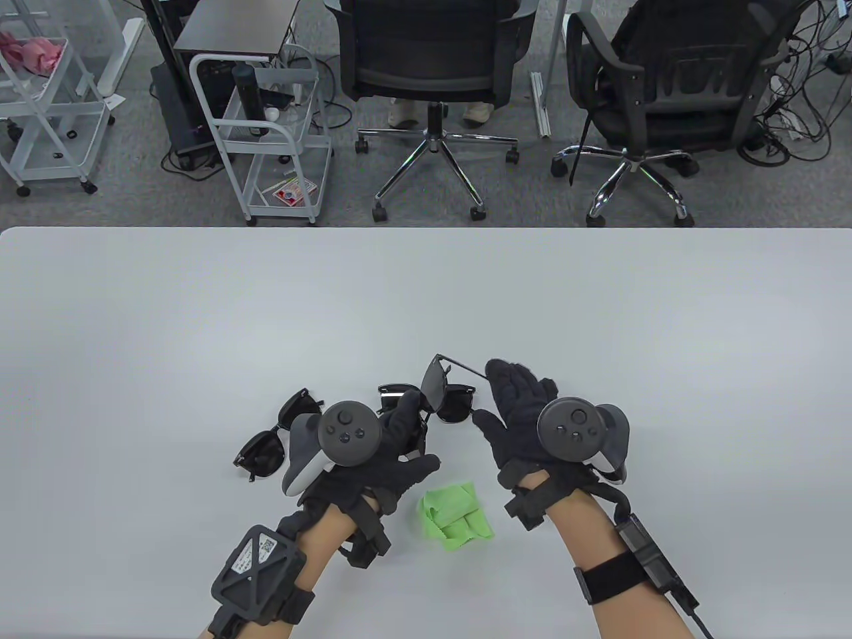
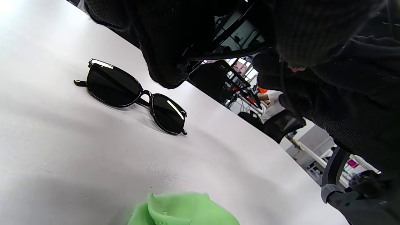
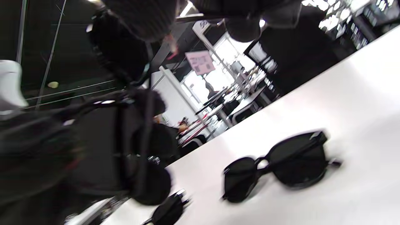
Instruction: Dust sunglasses
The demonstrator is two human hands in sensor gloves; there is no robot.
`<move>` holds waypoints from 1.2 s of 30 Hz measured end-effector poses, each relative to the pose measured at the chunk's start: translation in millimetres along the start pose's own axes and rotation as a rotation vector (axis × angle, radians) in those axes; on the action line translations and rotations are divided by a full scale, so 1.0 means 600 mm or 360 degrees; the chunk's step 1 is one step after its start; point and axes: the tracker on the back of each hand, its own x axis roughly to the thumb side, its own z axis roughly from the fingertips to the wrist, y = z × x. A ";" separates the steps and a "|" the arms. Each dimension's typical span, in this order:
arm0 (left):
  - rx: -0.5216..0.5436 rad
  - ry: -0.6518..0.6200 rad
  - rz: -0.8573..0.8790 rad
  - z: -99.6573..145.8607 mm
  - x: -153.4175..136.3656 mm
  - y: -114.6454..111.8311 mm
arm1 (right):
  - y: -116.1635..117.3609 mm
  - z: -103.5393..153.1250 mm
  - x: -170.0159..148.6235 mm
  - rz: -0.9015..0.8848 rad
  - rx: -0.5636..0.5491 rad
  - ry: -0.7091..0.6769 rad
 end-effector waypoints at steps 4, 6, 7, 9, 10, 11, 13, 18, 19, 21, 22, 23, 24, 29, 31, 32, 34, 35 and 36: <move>-0.0038 -0.0025 -0.0036 0.000 0.003 -0.005 | 0.021 -0.003 0.024 -0.0054 0.0180 -0.0139; -0.0037 -0.0004 -0.0032 -0.001 -0.001 -0.005 | 0.024 -0.003 0.028 -0.0008 0.0227 -0.0165; -0.0046 0.0001 -0.0028 -0.001 -0.003 -0.006 | 0.024 -0.003 0.028 -0.0002 0.0229 -0.0167; -0.0040 0.0017 -0.0050 -0.001 -0.006 -0.005 | 0.015 -0.002 0.023 0.0014 0.0163 -0.0124; -0.0021 0.0018 -0.0093 -0.001 -0.006 -0.004 | 0.008 -0.001 0.021 0.0017 0.0092 -0.0103; -0.0005 0.0018 -0.0129 0.000 -0.005 -0.003 | 0.002 0.001 0.020 0.0024 0.0025 -0.0084; 0.0059 0.0024 -0.0263 0.002 -0.001 0.000 | -0.018 0.008 0.018 0.0035 -0.0206 -0.0054; 0.0198 0.0016 -0.0654 0.006 0.015 -0.003 | -0.047 0.021 0.028 0.0165 -0.0449 -0.0144; 0.0221 -0.0003 -0.0753 0.006 0.021 -0.005 | -0.040 0.020 0.032 0.0232 -0.0393 -0.0186; 0.0266 -0.0050 -0.0932 0.009 0.034 -0.013 | -0.020 0.015 0.043 0.0413 -0.0267 -0.0272; 0.0296 -0.0069 -0.0986 0.010 0.040 -0.015 | -0.012 0.013 0.048 0.0508 -0.0225 -0.0295; 0.0346 -0.0094 -0.1033 0.012 0.047 -0.018 | 0.000 0.011 0.055 0.0643 -0.0162 -0.0337; 0.0369 -0.0116 -0.1057 0.013 0.053 -0.020 | 0.008 0.009 0.061 0.0730 -0.0139 -0.0370; 0.0462 -0.0219 -0.1078 0.022 0.068 -0.021 | 0.033 0.005 0.084 0.1046 -0.0129 -0.0443; 0.0453 -0.0242 -0.1086 0.023 0.071 -0.024 | 0.039 0.001 0.085 0.1061 -0.0100 -0.0432; 0.0451 -0.0246 -0.1078 0.023 0.072 -0.025 | 0.041 -0.001 0.084 0.1038 -0.0085 -0.0415; 0.0420 -0.0232 -0.1084 0.021 0.072 -0.029 | 0.044 -0.005 0.080 0.1018 -0.0069 -0.0377; 0.0416 -0.0227 -0.1085 0.020 0.071 -0.030 | 0.043 -0.006 0.078 0.1007 -0.0057 -0.0364; 0.0389 -0.0195 -0.1081 0.017 0.069 -0.029 | 0.042 -0.009 0.074 0.0973 -0.0036 -0.0337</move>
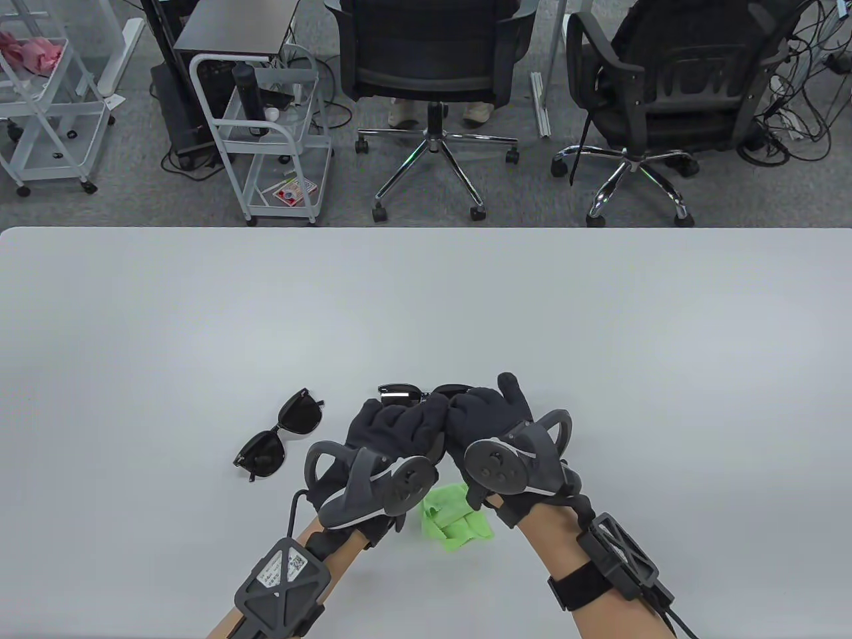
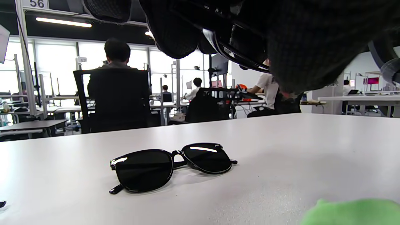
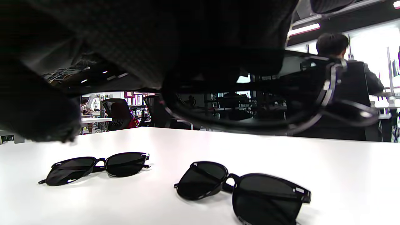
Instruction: Dust sunglasses
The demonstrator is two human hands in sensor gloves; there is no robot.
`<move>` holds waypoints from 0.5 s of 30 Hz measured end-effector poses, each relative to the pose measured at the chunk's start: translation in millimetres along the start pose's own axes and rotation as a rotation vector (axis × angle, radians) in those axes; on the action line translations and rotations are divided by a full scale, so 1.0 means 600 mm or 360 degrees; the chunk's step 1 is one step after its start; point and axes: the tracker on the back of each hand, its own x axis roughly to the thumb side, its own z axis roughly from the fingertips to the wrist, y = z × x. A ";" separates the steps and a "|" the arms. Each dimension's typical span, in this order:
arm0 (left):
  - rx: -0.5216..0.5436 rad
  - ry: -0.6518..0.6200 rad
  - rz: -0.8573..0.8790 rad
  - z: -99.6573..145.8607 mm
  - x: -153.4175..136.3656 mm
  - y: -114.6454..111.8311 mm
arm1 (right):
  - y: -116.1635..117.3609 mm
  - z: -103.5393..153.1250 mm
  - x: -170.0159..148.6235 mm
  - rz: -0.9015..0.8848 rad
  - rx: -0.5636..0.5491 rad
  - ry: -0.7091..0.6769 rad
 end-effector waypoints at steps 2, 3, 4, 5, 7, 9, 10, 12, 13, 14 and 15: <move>-0.0062 0.0070 0.0020 -0.001 -0.011 -0.001 | -0.001 -0.003 -0.017 -0.0033 0.0009 0.0059; -0.0034 0.0126 0.0033 -0.002 -0.025 0.001 | -0.002 -0.008 -0.038 -0.0006 0.0015 0.0120; -0.0022 0.0179 0.0015 -0.002 -0.038 0.002 | -0.002 -0.012 -0.053 0.0013 0.0028 0.0167; -0.0030 0.0228 0.0007 -0.001 -0.052 0.003 | 0.000 -0.016 -0.074 0.0043 0.0060 0.0241; -0.0036 0.0336 0.0059 0.000 -0.081 0.004 | 0.008 -0.024 -0.116 0.0104 0.0098 0.0369; -0.0064 0.0412 0.0132 0.002 -0.103 0.001 | 0.021 -0.029 -0.152 0.0251 0.0168 0.0445; -0.0069 0.0436 0.0158 0.002 -0.110 0.000 | 0.029 -0.030 -0.167 0.0285 0.0195 0.0484; -0.0097 0.0488 0.0196 0.003 -0.126 -0.005 | 0.054 -0.029 -0.203 0.0264 0.0272 0.0596; -0.0104 0.0499 0.0200 0.002 -0.129 -0.006 | 0.062 -0.028 -0.212 0.0248 0.0292 0.0625; -0.0114 0.0508 0.0202 0.001 -0.132 -0.008 | 0.071 -0.028 -0.221 0.0244 0.0313 0.0647; -0.0123 0.0517 0.0204 0.000 -0.134 -0.011 | 0.079 -0.029 -0.227 0.0253 0.0338 0.0657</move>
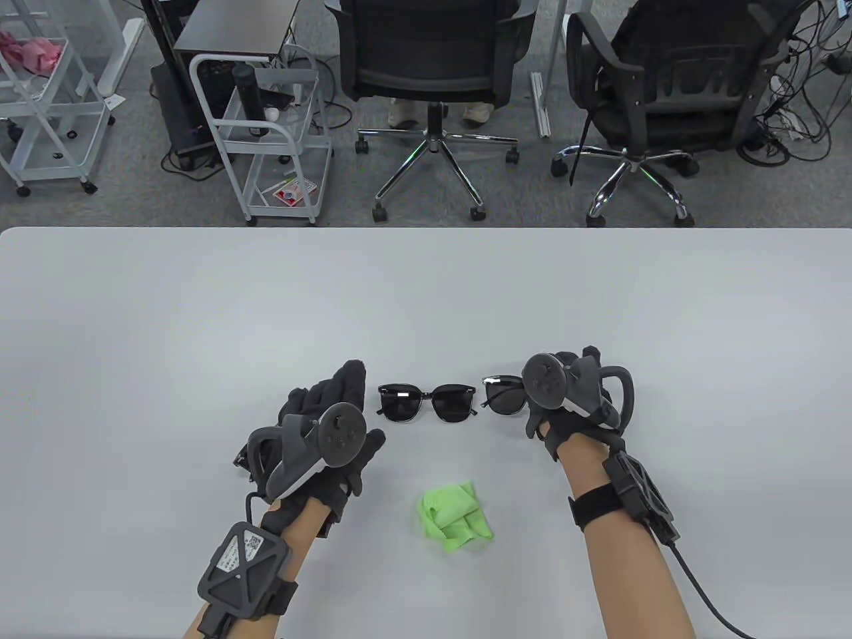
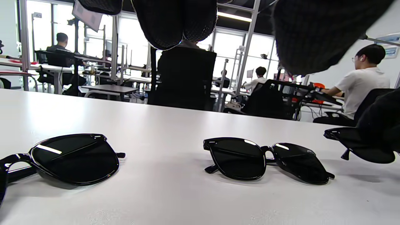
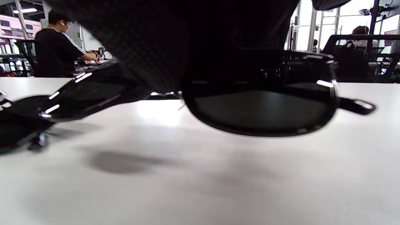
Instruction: Dust sunglasses
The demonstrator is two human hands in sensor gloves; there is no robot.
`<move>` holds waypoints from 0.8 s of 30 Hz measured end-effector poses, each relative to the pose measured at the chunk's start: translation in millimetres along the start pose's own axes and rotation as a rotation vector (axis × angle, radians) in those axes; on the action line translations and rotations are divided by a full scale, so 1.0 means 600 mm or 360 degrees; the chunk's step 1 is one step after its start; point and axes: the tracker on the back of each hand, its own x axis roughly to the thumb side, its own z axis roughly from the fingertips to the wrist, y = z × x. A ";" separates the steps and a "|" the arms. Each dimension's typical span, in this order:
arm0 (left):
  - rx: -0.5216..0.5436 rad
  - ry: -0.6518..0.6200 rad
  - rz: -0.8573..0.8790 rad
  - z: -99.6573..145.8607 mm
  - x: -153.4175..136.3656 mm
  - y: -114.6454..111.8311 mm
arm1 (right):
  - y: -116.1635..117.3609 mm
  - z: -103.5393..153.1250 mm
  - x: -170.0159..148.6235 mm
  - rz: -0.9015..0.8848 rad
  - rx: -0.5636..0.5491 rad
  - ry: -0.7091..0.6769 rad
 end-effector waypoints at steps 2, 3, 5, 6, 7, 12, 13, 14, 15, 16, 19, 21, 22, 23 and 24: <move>-0.0018 0.0010 0.0001 -0.003 -0.001 -0.004 | 0.013 -0.008 -0.002 0.0025 0.0052 0.0002; -0.0034 0.0015 -0.0002 -0.004 -0.002 -0.006 | 0.021 -0.012 -0.002 0.0036 0.0078 0.0005; -0.0045 0.0021 -0.0009 -0.005 -0.003 -0.009 | 0.030 -0.016 0.000 0.0033 0.0103 -0.0001; -0.0052 0.0024 -0.0010 -0.005 -0.004 -0.010 | 0.034 -0.017 0.001 0.0027 0.0124 -0.0005; -0.0059 0.0030 -0.0006 -0.005 -0.006 -0.011 | 0.036 -0.017 0.002 0.0033 0.0139 -0.0005; -0.0101 0.0066 0.0003 -0.008 -0.012 -0.018 | 0.033 -0.015 0.010 0.0062 0.0156 -0.0040; -0.0108 0.0078 0.0006 -0.009 -0.015 -0.018 | 0.028 -0.014 0.012 0.0055 0.0178 -0.0060; -0.0108 0.0089 0.0012 -0.009 -0.018 -0.019 | 0.022 -0.011 0.014 0.0045 0.0184 -0.0070; -0.0112 0.0101 0.0013 -0.010 -0.021 -0.020 | 0.011 -0.007 0.017 0.0038 0.0184 -0.0082; -0.0119 0.0112 0.0011 -0.011 -0.024 -0.021 | -0.002 0.000 0.019 0.0045 0.0170 -0.0101; -0.0134 0.0149 0.0003 -0.014 -0.033 -0.025 | -0.040 0.027 0.022 0.0014 0.0117 -0.0144; -0.0142 0.0164 -0.0001 -0.016 -0.038 -0.026 | -0.057 0.048 0.020 -0.0041 0.0179 -0.0139; -0.0142 0.0174 -0.0003 -0.016 -0.041 -0.025 | -0.065 0.062 0.016 -0.0081 0.0230 -0.0128; -0.0141 0.0184 -0.0002 -0.016 -0.044 -0.024 | -0.071 0.076 0.010 -0.0139 0.0261 -0.0115; -0.0136 0.0197 -0.0001 -0.017 -0.047 -0.023 | -0.075 0.087 0.005 -0.0202 0.0266 -0.0105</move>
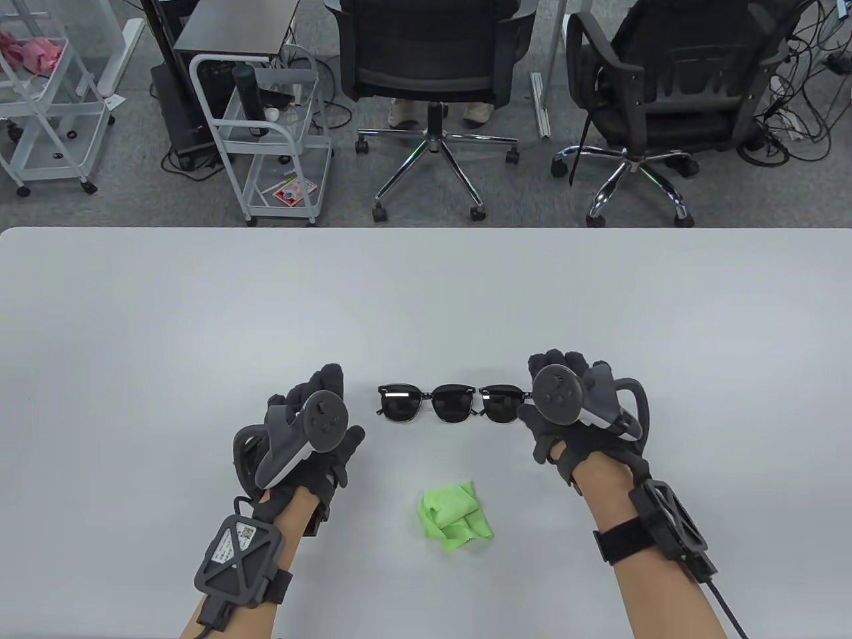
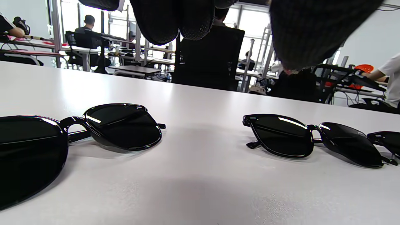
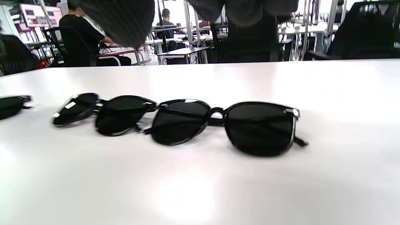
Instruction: Dust sunglasses
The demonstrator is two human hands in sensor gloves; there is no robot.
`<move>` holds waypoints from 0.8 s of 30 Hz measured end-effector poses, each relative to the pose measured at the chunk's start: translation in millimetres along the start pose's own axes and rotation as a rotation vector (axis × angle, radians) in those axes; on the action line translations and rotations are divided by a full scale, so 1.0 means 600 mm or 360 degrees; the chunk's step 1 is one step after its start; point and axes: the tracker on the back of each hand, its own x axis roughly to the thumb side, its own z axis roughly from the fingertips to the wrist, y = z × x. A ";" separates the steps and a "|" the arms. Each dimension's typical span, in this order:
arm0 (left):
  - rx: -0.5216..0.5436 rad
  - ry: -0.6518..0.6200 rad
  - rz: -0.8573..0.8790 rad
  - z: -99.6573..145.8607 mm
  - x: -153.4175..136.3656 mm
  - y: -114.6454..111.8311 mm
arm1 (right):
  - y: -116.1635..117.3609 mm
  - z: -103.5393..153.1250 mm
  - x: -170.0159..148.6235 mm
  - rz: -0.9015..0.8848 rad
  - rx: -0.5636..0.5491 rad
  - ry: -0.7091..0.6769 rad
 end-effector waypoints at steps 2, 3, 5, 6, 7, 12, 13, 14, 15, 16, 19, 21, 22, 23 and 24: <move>0.0016 0.0042 0.0013 -0.002 -0.010 0.007 | 0.001 0.022 -0.011 -0.0161 -0.0036 0.0007; 0.0033 0.0075 0.0025 -0.002 -0.017 0.010 | 0.004 0.029 -0.016 -0.0225 -0.0076 0.0022; 0.0064 0.0152 0.0024 -0.004 -0.033 0.016 | 0.016 0.035 -0.028 -0.0303 -0.0172 0.0055; 0.0067 0.0199 0.0013 -0.005 -0.043 0.018 | 0.023 0.035 -0.032 -0.0325 -0.0195 0.0072; 0.0059 0.0231 -0.0006 -0.006 -0.049 0.018 | 0.026 0.034 -0.032 -0.0323 -0.0161 0.0082; -0.0188 0.0431 -0.0233 -0.015 -0.093 -0.001 | 0.029 0.031 -0.024 -0.0175 -0.0125 0.0040; -0.0225 0.0476 -0.0251 -0.018 -0.104 -0.009 | 0.030 0.029 -0.022 -0.0179 -0.0106 0.0031; -0.0254 0.0499 -0.0254 -0.020 -0.110 -0.013 | 0.031 0.029 -0.021 -0.0185 -0.0107 0.0030; -0.0280 0.0530 -0.0245 -0.022 -0.118 -0.019 | 0.031 0.028 -0.020 -0.0186 -0.0112 0.0028; -0.0293 0.0544 -0.0235 -0.023 -0.122 -0.022 | 0.031 0.027 -0.019 -0.0179 -0.0110 0.0024; -0.0346 0.0579 -0.0255 -0.027 -0.130 -0.035 | 0.032 0.027 -0.018 -0.0163 -0.0100 0.0019; -0.0365 0.0590 -0.0304 -0.029 -0.131 -0.039 | 0.032 0.027 -0.020 -0.0177 -0.0092 0.0023; -0.0366 0.0597 -0.0306 -0.030 -0.132 -0.041 | 0.032 0.027 -0.020 -0.0183 -0.0091 0.0026; -0.0371 0.0605 -0.0297 -0.031 -0.134 -0.044 | 0.032 0.027 -0.021 -0.0185 -0.0091 0.0028; -0.0377 0.0614 -0.0299 -0.032 -0.135 -0.045 | 0.032 0.028 -0.022 -0.0186 -0.0089 0.0029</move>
